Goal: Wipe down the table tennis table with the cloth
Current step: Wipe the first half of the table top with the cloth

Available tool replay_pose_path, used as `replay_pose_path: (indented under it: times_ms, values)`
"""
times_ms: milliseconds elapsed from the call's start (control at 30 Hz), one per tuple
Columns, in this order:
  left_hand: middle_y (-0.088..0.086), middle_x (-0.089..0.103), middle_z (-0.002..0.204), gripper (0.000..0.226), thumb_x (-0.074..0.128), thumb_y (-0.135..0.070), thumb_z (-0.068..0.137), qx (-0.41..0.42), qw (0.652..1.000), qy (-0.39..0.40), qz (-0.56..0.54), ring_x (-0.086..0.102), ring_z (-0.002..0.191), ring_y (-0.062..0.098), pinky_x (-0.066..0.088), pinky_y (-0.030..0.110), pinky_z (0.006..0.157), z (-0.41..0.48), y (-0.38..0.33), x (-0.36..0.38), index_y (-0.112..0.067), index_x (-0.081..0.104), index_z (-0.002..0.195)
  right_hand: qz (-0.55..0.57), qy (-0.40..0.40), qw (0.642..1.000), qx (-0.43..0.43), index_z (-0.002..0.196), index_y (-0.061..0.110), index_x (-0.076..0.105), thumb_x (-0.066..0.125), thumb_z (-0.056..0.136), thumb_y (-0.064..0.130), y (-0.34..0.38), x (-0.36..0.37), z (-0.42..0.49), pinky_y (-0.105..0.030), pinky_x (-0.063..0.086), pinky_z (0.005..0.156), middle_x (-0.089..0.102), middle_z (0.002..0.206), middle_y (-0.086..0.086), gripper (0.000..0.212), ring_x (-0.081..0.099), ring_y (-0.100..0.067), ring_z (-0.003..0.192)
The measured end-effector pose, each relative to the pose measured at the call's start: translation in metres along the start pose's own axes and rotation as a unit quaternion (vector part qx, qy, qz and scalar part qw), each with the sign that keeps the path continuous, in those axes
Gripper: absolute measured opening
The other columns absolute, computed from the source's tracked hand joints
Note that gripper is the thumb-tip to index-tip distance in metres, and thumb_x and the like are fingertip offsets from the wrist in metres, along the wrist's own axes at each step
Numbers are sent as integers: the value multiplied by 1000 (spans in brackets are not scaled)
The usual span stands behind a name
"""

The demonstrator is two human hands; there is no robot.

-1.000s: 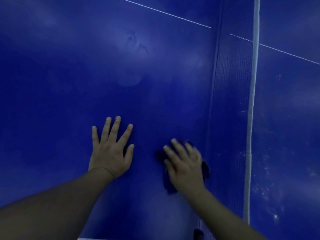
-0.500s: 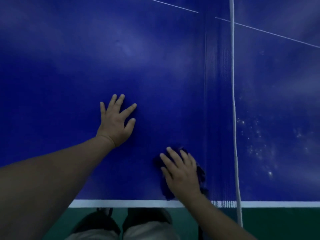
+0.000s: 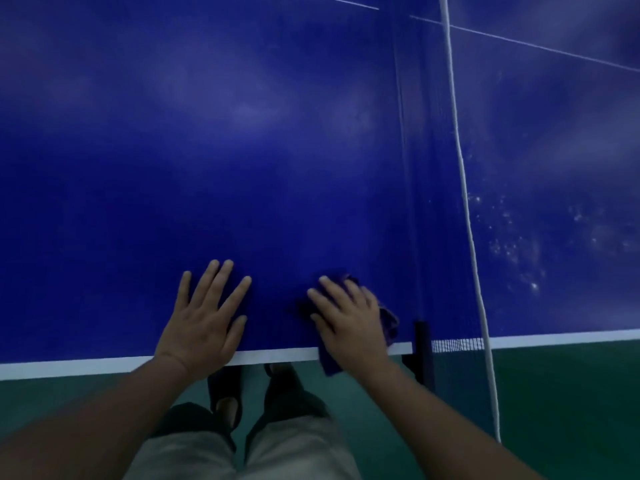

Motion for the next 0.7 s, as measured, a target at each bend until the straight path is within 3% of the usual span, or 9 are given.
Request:
replay_pose_path:
  times_ms: [133,233,300,367,467,533,600,633,700]
  values:
    - [15,19,165,66,30,-48,96,0,1000,11,1,9,154,31,6,60,121,2,2,2,-20,31,156,1,-27,979,203,143,29,55,52,103,40,-92,-23,16,-56,28,113,46,155,2,42,36,-35,143]
    - [15,17,165,67,29,-49,96,-1,1000,22,-2,6,155,30,6,60,122,1,3,3,-21,30,157,36,-71,940,333,147,28,50,47,104,43,-87,-18,10,-57,25,114,41,158,3,46,31,-34,145]
    - [15,18,165,67,30,-49,96,-2,1000,22,-7,7,155,30,7,60,122,2,4,2,-21,31,156,35,-71,945,316,148,28,48,44,103,46,-48,-8,-6,-59,27,112,41,158,3,49,33,-34,143]
    - [16,21,164,66,30,-49,96,0,1000,23,-10,9,154,31,7,60,121,1,3,2,-20,34,155,30,-22,975,218,148,30,48,39,101,50,-6,6,-27,-58,29,112,42,157,5,51,33,-32,144]
    - [16,22,164,66,30,-48,95,3,1000,14,-9,12,154,32,8,61,121,1,3,2,-19,36,155,9,16,989,146,148,28,48,38,101,51,-19,4,-37,-55,31,111,42,157,4,54,36,-34,144]
    - [17,23,163,66,31,-49,95,7,1000,8,-10,12,153,33,9,62,120,2,2,2,-19,37,154,44,-31,969,240,153,21,41,48,101,44,-62,-11,-36,-53,27,114,40,159,-1,57,35,-34,144]
    - [18,22,163,67,31,-49,95,9,1000,8,-10,11,154,33,10,64,120,2,1,2,-19,36,154,134,-112,911,373,156,14,30,56,101,39,-97,-26,-37,-53,25,120,33,161,-7,66,32,-32,146]
    - [18,22,163,67,31,-50,95,10,1000,11,-8,11,154,34,10,64,120,2,1,3,-19,36,154,149,-149,887,410,153,10,33,58,100,38,-98,-29,-36,-55,28,119,32,161,-11,65,34,-33,144]
    - [18,21,164,68,31,-50,94,13,1000,15,-6,11,153,34,9,64,120,2,0,4,-19,36,154,128,-190,878,421,139,5,48,60,100,38,-77,-32,-29,-58,33,114,31,158,-18,53,36,-36,140]
Point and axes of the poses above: each hand's wrist, its own z-axis towards the middle knuckle, its own x-axis out of the palm, y = z × x, the point moved 10 cm from there along z, towards the middle knuckle
